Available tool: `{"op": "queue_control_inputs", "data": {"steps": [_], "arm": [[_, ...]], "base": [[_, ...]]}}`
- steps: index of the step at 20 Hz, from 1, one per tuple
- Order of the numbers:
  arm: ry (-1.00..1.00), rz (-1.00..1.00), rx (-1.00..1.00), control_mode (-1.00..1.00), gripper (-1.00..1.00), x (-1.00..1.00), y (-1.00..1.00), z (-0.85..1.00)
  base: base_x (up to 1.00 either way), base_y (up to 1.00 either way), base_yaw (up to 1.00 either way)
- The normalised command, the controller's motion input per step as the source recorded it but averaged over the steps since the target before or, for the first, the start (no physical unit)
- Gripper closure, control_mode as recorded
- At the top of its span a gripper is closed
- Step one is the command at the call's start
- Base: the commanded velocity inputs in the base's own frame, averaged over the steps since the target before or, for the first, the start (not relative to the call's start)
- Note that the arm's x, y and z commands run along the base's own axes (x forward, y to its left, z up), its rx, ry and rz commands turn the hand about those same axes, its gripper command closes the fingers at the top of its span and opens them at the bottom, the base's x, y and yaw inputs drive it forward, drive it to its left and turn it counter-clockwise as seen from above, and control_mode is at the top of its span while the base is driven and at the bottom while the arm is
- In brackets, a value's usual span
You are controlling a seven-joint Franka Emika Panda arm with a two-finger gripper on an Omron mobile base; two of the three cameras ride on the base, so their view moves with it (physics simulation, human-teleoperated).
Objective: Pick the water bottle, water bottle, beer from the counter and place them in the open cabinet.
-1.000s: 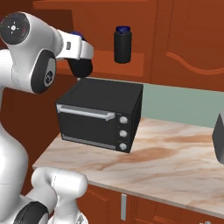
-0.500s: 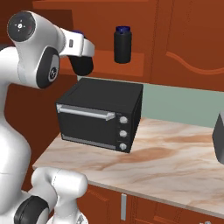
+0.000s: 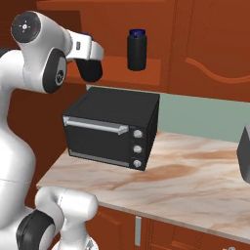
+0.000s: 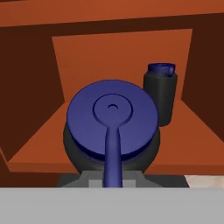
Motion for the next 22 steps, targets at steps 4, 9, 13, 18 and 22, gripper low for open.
{"op": "queue_control_inputs", "data": {"steps": [4,9,13,18,22], "arm": [[0.0,0.0,0.0,-1.0,1.0,0.28,0.1,0.0],[0.0,0.01,0.0,-1.0,1.0,0.19,0.01,0.0],[0.0,0.0,0.0,-1.0,1.0,0.21,0.0,0.0],[0.0,0.01,0.0,-1.0,1.0,0.25,0.08,0.0],[0.01,0.0,0.0,-1.0,1.0,0.23,0.15,0.0]], "base": [[0.0,0.0,0.0],[0.0,0.0,0.0],[0.0,0.0,0.0],[0.0,0.0,0.0],[0.0,0.0,0.0]]}}
